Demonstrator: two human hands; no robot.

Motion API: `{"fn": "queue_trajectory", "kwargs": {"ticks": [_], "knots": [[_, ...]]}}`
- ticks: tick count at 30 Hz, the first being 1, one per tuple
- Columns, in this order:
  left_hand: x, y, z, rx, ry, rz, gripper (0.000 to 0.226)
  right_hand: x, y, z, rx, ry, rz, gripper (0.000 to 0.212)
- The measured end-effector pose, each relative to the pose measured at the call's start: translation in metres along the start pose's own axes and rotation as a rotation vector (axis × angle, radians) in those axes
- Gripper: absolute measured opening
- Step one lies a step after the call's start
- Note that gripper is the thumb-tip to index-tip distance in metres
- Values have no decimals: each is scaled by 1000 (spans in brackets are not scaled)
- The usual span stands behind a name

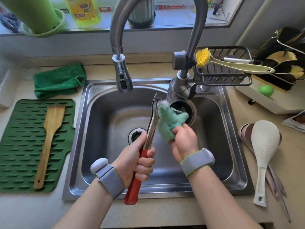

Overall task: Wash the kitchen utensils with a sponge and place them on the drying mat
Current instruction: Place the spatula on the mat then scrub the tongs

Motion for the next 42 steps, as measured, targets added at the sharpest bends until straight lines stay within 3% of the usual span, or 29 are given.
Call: {"fn": "queue_trajectory", "kwargs": {"ticks": [2, 3, 5, 6, 11, 13, 15, 18, 21, 23, 26, 28, 34, 37, 40, 42], "knots": [[6, 0, 3, 0, 17, -8, 60, 13, 3, -8, -37, 30, -10, 13], [9, 0, 4, 12, 27, 1, 61, 22, 11, -14, -90, 64, -20, 17], [14, -1, 6, 21, 39, 4, 61, 40, 29, -28, -204, 153, 31, 53], [16, 0, 6, 21, 38, -6, 61, 42, 34, -32, -237, 171, 90, 58], [7, 2, 5, 40, 8, 45, 61, 28, 47, -32, -307, 154, 84, 34], [-2, 7, 5, -11, -25, 18, 60, 11, 56, -17, -292, 112, 91, 33], [-6, 11, 3, -58, -42, -12, 61, -12, 56, 8, -166, 29, 86, 30], [-1, 8, 2, -6, -17, 34, 59, -17, 54, 16, -37, -50, -63, 30], [9, 1, 3, 71, 34, 65, 58, 18, 52, -22, -122, 26, -247, 34], [10, 0, 2, 68, 25, 110, 59, 27, 47, -40, -252, 110, -122, 26], [7, 2, 1, 32, -8, 90, 60, 12, 48, -42, -417, 90, -49, 16], [4, 5, 2, -11, -31, 54, 59, 7, 48, -27, -354, 39, -148, 15], [-7, 6, 1, -36, -82, 52, 60, -41, 48, 26, 57, -199, -480, 26], [2, 3, 4, 7, -52, 43, 60, -20, 59, 12, 10, -172, -563, 46], [8, -4, 5, 11, -55, 18, 58, 12, 57, -13, -129, -115, -614, 38], [7, -2, 4, -27, -70, 25, 56, 18, 53, -7, -155, -71, -475, 41]]}}
Point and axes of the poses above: each hand's wrist, its own z-axis towards the middle knuckle, its own y-axis out of the palm, x = y × z, the point moved 9 cm from there along z, towards the middle knuckle, and after that the axes turned 1 degree about z, right-handed, at the moved point
